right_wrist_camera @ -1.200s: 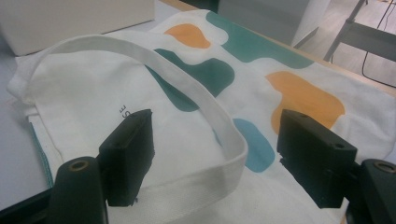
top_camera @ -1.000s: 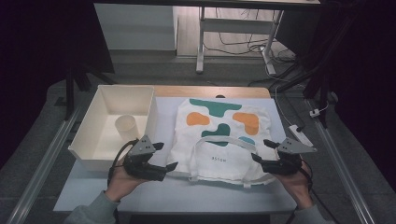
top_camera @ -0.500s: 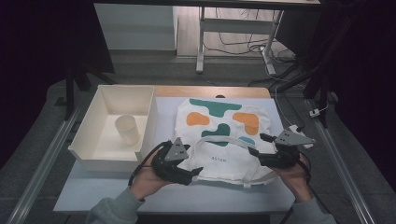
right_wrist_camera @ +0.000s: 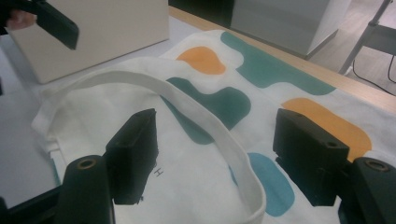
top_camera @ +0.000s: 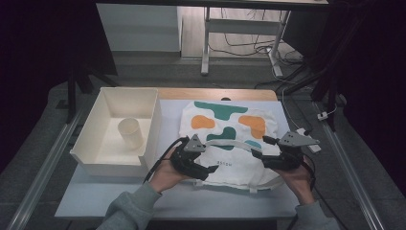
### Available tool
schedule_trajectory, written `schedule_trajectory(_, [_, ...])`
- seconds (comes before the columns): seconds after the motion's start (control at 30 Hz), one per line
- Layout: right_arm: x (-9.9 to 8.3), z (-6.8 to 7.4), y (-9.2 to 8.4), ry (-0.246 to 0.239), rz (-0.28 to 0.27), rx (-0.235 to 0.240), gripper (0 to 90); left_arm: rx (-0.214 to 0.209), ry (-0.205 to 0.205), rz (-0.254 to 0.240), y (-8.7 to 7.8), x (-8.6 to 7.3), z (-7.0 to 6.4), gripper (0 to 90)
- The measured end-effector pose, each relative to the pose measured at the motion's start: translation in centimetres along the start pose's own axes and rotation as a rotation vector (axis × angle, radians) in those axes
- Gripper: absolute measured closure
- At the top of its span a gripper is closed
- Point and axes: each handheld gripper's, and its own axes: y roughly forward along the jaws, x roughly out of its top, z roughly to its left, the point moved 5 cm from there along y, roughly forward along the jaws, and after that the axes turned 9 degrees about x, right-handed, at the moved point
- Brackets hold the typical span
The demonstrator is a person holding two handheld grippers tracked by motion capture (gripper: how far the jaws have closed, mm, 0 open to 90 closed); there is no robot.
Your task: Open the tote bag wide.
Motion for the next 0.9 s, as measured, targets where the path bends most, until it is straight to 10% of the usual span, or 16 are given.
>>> schedule_trajectory(0.6, [-0.8, 1.0, 1.7, -0.017, 0.065, 0.058, 32.0, -0.012, -0.013, 0.090, 2.9, -2.2, 0.6, 21.8])
schedule_trajectory(0.9, [-1.2, 2.1, 2.7, -0.040, 0.110, 0.086, 32.2, -0.068, 0.045, 0.127, 3.1, -2.7, -0.1, 30.6])
